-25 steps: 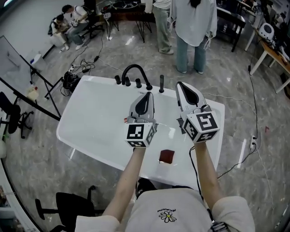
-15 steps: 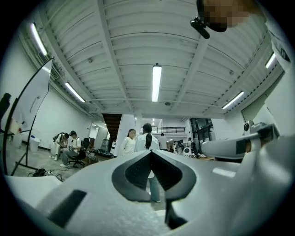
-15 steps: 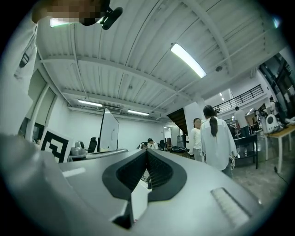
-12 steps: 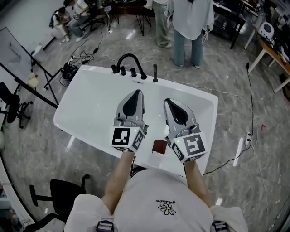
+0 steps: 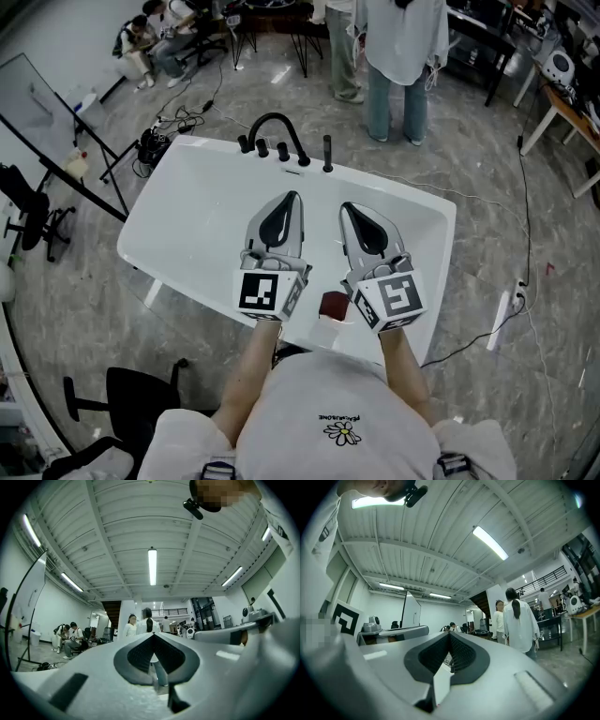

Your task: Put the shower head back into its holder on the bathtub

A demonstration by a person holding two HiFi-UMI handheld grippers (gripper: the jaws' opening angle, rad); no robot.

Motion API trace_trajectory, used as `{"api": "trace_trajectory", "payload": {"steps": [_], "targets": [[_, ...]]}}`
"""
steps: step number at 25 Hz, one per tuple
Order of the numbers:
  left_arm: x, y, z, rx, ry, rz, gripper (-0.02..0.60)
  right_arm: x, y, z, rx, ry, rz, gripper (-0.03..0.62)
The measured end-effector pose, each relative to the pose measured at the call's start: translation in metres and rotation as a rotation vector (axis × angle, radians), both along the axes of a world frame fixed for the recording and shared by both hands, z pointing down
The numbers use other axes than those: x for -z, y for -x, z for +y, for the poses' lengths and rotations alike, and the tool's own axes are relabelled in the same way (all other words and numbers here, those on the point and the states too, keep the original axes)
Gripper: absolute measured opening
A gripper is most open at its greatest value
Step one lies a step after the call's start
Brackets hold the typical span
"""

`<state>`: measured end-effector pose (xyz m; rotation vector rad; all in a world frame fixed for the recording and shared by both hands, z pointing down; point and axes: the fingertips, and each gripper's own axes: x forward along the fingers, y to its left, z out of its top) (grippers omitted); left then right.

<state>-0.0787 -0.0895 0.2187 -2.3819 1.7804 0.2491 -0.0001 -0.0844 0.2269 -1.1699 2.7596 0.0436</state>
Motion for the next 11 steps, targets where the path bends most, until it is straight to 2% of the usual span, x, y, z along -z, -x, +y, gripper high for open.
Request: {"api": "trace_trajectory", "payload": {"steps": [6, 11], "targets": [[-0.002, -0.005, 0.008, -0.035, -0.008, 0.062, -0.002, 0.0, -0.003, 0.005, 0.009, 0.007, -0.014, 0.008], [-0.003, -0.008, 0.01, -0.027, -0.005, 0.067, -0.002, 0.004, -0.005, 0.011, 0.02, -0.006, -0.016, 0.008]]}}
